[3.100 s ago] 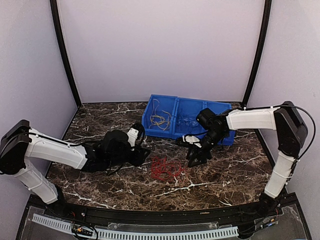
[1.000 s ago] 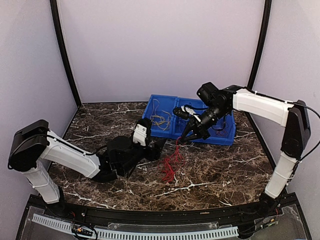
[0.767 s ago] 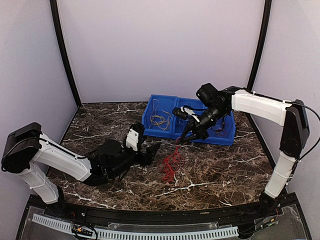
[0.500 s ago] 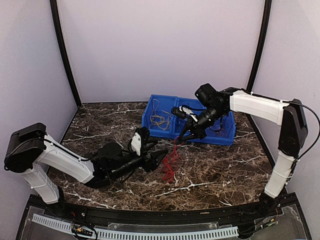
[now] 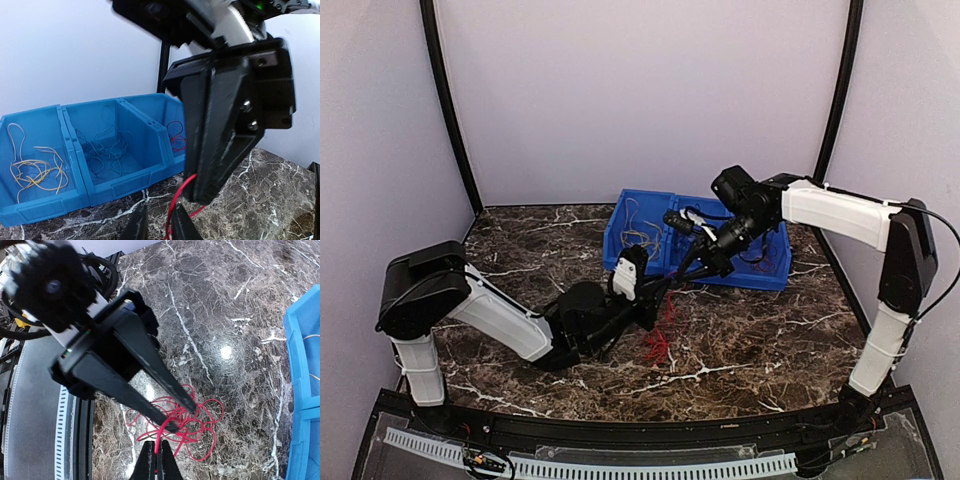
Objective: Untangle the cables
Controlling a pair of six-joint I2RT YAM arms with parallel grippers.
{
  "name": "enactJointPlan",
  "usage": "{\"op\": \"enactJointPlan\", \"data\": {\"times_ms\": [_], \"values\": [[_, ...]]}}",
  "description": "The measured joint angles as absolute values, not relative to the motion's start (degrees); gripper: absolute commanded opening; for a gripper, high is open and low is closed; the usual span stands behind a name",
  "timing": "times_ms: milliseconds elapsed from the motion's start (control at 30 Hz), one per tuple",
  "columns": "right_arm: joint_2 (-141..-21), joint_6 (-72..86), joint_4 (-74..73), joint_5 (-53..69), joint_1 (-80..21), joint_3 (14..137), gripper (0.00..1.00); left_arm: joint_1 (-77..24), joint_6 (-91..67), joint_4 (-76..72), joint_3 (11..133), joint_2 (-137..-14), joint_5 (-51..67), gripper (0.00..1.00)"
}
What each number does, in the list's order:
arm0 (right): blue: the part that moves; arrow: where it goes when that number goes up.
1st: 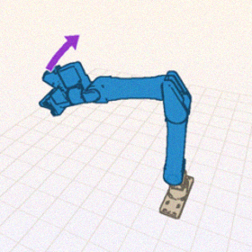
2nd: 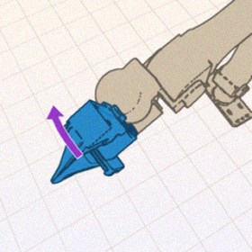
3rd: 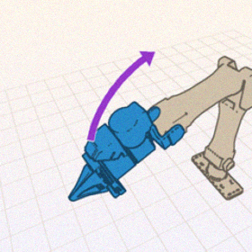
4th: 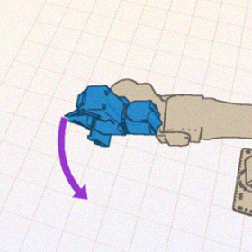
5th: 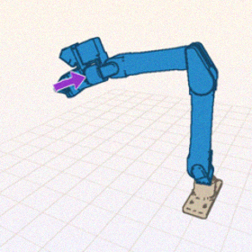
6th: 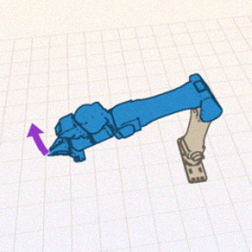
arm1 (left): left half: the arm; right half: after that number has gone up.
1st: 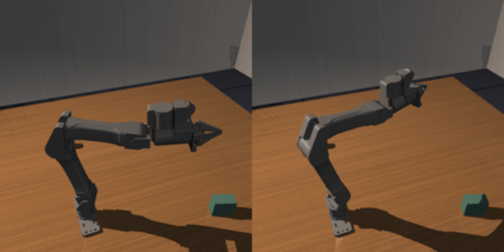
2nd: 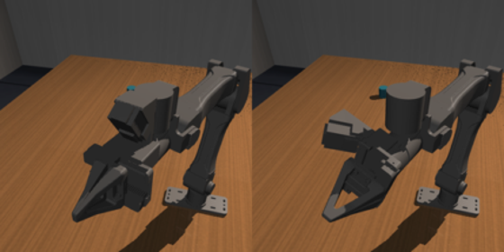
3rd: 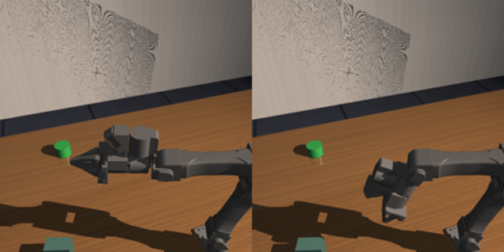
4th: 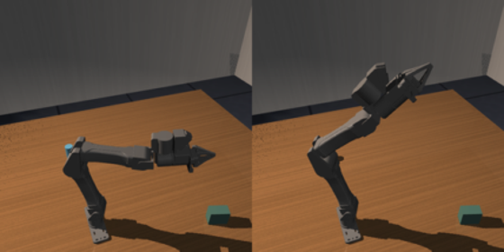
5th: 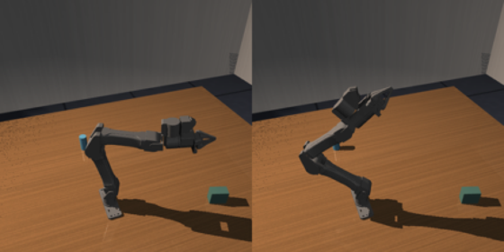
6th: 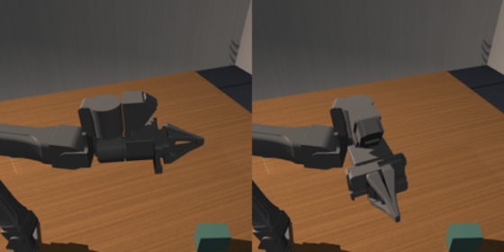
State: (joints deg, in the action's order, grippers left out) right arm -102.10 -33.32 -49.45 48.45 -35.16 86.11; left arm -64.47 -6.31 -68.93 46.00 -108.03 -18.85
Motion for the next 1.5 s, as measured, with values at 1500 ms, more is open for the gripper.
{"op": "enactJointPlan", "data": {"times_ms": [1500], "values": [[-80.53, -29.47, -50.89, 68.40, -14.13, 117.36, 0.00, -64.51, -8.25, -70.46, 42.81, -121.21, -27.62, 0.06]]}}
